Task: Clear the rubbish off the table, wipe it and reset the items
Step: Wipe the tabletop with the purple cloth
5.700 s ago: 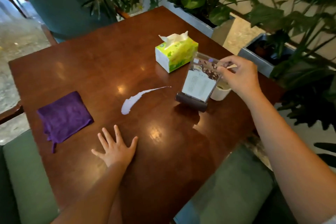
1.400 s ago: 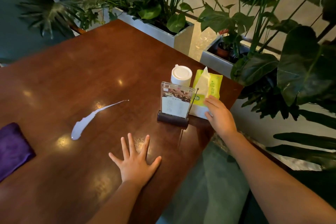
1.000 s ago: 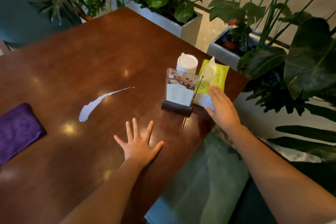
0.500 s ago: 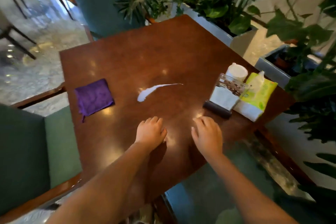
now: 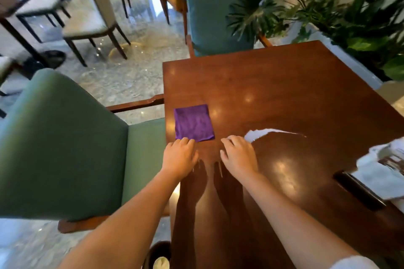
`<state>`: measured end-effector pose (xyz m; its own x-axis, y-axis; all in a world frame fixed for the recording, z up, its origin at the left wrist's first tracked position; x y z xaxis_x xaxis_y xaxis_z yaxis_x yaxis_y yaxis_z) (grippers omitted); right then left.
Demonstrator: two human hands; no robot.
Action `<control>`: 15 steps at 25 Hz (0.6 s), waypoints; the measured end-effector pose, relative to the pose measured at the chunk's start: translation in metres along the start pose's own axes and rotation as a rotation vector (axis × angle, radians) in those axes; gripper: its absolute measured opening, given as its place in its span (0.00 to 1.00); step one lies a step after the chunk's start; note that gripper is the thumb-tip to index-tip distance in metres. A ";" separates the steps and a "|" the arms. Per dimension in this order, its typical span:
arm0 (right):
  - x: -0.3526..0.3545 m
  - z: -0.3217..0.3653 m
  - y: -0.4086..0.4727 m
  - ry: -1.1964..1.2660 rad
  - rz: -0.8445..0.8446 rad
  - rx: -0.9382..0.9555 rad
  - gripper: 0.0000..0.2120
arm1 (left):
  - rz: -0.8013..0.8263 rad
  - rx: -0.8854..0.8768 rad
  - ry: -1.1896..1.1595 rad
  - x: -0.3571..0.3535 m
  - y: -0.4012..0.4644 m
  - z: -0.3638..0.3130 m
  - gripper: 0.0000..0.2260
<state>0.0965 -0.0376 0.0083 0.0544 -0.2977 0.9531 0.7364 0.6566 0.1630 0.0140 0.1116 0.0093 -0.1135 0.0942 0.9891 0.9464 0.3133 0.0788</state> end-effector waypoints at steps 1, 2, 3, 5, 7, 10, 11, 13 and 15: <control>-0.006 0.007 0.011 -0.007 0.012 0.009 0.14 | 0.001 0.003 -0.015 0.000 0.007 0.011 0.07; -0.012 0.012 0.021 -0.011 0.018 0.014 0.14 | -0.001 0.003 -0.032 -0.002 0.013 0.020 0.07; -0.019 0.017 0.035 -0.013 0.025 0.017 0.14 | -0.009 0.001 -0.046 -0.004 0.023 0.030 0.08; -0.034 0.022 0.061 -0.011 0.036 0.010 0.15 | -0.030 -0.010 -0.053 -0.012 0.042 0.046 0.10; -0.050 0.024 0.088 -0.013 0.044 0.018 0.17 | -0.029 -0.011 -0.044 -0.025 0.062 0.058 0.13; -0.077 0.022 0.129 -0.029 0.100 0.072 0.23 | 0.012 0.020 -0.036 -0.051 0.094 0.069 0.18; -0.085 0.018 0.140 -0.040 0.128 0.090 0.24 | 0.045 0.037 -0.025 -0.060 0.102 0.071 0.21; -0.101 0.011 0.154 -0.082 0.205 0.136 0.26 | 0.151 0.074 -0.015 -0.080 0.114 0.072 0.25; -0.115 0.006 0.158 -0.080 0.285 0.171 0.28 | 0.241 0.074 -0.017 -0.094 0.119 0.070 0.26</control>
<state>0.2027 0.1049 -0.0737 0.1837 -0.0347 0.9824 0.5750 0.8144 -0.0787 0.1163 0.2062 -0.0834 0.1068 0.1903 0.9759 0.9221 0.3482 -0.1688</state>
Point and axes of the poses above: each hand's wrist, its own y-axis towards the middle knuckle, its own x-axis out of the back of the hand, z = x × y, the point moved 2 cm from there along y, towards the middle knuckle, and after that the axes turned 4 degrees about -z, right-handed, at the moved point
